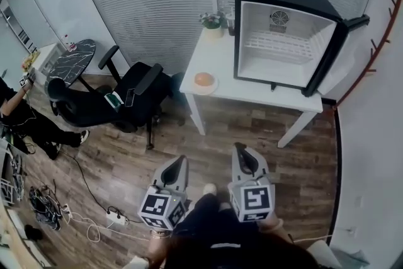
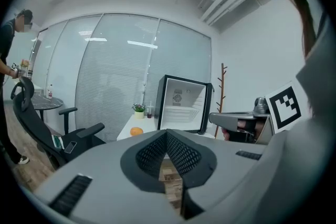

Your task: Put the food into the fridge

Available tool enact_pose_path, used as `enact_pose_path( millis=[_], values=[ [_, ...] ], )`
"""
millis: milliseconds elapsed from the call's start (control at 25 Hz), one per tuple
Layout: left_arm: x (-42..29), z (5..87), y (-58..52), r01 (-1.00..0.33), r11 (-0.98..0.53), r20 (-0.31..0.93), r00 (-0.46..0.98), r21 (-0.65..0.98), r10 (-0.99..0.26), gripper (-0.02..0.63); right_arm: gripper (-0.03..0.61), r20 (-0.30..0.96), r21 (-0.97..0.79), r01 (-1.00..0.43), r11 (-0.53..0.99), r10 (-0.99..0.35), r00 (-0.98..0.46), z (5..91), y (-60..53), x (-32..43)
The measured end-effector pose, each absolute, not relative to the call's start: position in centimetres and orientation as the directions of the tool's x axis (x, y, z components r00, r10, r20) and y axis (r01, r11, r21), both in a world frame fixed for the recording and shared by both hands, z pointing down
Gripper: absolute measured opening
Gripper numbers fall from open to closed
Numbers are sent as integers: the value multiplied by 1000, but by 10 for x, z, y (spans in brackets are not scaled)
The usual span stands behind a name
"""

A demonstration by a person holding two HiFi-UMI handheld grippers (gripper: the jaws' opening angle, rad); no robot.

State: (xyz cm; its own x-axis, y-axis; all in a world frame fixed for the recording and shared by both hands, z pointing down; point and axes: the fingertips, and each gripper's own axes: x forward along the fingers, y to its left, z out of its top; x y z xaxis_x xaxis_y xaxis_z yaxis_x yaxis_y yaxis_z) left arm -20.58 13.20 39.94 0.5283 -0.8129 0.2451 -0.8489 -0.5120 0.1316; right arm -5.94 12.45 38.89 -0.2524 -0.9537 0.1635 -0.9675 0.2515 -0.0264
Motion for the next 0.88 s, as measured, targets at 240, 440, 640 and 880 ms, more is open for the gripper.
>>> enact_pose_path(
  millis=[240, 440, 640, 880],
  values=[
    [-205, 402, 99, -845, -517, 259, 534, 136, -805, 0, -3, 164, -28, -965, 261, -951, -262, 390, 96, -64],
    [-209, 406, 65, -838, -530, 256, 546, 133, -798, 0, -3, 166, -43, -963, 266, -949, -269, 393, 65, -70],
    [-213, 406, 34, -825, -552, 245, 563, 120, -789, 0, -3, 185, -56, -964, 260, -946, -266, 395, 38, -79],
    [-215, 402, 2, -802, -587, 221, 597, 115, -772, 0, -2, 201, -43, -968, 246, -947, -249, 394, 11, -86]
  ],
)
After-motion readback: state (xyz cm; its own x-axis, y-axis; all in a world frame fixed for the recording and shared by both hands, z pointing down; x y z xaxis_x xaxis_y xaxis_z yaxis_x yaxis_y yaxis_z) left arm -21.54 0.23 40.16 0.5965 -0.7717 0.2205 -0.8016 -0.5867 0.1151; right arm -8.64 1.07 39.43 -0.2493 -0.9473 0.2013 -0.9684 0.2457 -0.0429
